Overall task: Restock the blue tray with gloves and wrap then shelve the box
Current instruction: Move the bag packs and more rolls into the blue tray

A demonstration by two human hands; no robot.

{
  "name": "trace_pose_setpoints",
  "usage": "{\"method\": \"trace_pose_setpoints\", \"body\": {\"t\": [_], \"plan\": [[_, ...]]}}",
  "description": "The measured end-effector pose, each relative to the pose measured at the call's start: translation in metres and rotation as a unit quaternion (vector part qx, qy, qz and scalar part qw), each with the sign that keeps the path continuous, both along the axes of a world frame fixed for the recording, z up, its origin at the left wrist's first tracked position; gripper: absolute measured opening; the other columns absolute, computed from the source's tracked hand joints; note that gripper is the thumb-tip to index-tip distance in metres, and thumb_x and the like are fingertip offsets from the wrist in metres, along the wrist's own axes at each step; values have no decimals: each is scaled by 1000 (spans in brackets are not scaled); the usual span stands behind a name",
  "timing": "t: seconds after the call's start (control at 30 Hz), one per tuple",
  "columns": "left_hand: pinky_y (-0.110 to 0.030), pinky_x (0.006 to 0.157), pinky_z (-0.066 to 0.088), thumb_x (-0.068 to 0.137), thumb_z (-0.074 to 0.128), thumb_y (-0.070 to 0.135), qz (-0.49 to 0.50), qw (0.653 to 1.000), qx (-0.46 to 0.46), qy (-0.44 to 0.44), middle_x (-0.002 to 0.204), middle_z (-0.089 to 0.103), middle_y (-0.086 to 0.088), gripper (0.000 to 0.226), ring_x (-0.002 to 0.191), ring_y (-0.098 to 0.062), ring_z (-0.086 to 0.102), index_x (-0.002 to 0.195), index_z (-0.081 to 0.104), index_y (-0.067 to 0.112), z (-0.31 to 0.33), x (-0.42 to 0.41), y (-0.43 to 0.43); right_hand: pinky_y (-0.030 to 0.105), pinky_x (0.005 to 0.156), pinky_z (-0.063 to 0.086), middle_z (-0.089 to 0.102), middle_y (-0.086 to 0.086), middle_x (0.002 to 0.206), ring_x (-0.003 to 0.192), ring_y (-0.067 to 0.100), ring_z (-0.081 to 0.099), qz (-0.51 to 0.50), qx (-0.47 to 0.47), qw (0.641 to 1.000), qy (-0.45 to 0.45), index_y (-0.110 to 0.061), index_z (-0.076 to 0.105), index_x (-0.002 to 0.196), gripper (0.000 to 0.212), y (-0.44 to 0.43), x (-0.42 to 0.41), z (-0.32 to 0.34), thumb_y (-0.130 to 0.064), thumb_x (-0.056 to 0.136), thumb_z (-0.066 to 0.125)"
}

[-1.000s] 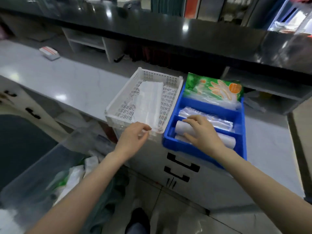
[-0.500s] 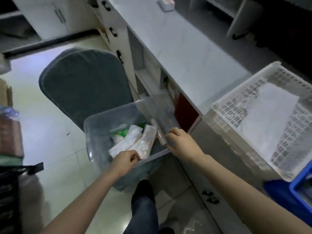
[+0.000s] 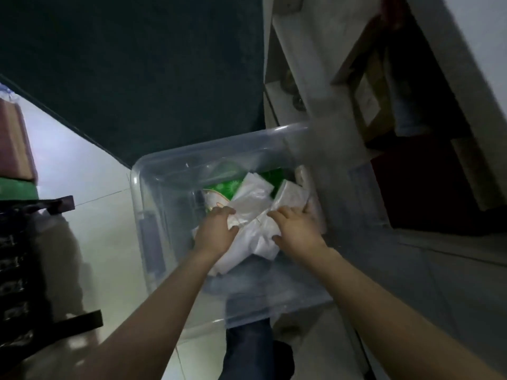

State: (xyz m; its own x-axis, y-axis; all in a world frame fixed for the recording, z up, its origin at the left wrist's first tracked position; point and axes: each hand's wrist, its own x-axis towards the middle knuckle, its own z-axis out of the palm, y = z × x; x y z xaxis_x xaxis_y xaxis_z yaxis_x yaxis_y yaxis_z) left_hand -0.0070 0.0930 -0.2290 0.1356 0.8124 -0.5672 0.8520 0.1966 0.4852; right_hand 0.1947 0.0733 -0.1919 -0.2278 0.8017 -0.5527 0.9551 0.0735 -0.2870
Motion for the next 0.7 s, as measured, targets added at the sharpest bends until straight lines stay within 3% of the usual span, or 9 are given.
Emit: {"method": "trace_pose_setpoints", "body": {"t": [0.13,0.27,0.4,0.5,0.7], "plan": [[-40,100,38,82,66,29,-63,993,-11,97,129,50,-13,55,118,-32,47,133,47,16,-38,0,18,40,102,36,37,6,145,127,28,39,20,-10,1000,6,-20,35,140,59,16,-11,-44,-27,87,60],[-42,97,40,83,64,33,-74,983,-33,165,127,44,-13,52,118,-32,45,129,45,15,-54,2,23,41,101,37,38,7,144,127,29,39,16,-40,999,7,-18,35,141,58,20,-22,-64,-21,87,56],[-43,92,41,86,60,22,-22,994,-23,106,115,51,-18,28,109,-35,48,109,56,6,-56,4,32,41,100,36,41,8,141,126,29,40,46,-34,998,-6,-17,38,139,53,18,-15,-65,-17,87,53],[-38,75,43,87,60,17,26,999,-22,27,98,61,-15,11,92,-33,56,93,54,11,-52,2,35,42,104,32,42,10,140,125,29,39,77,-22,996,-42,-14,42,133,47,26,2,-66,-16,87,52],[-29,56,29,91,56,19,87,995,-1,-56,82,59,-5,9,72,-23,51,94,49,15,-47,1,46,47,117,10,39,12,143,140,30,23,216,0,974,-74,-9,42,133,42,47,13,-82,-18,92,46]]}}
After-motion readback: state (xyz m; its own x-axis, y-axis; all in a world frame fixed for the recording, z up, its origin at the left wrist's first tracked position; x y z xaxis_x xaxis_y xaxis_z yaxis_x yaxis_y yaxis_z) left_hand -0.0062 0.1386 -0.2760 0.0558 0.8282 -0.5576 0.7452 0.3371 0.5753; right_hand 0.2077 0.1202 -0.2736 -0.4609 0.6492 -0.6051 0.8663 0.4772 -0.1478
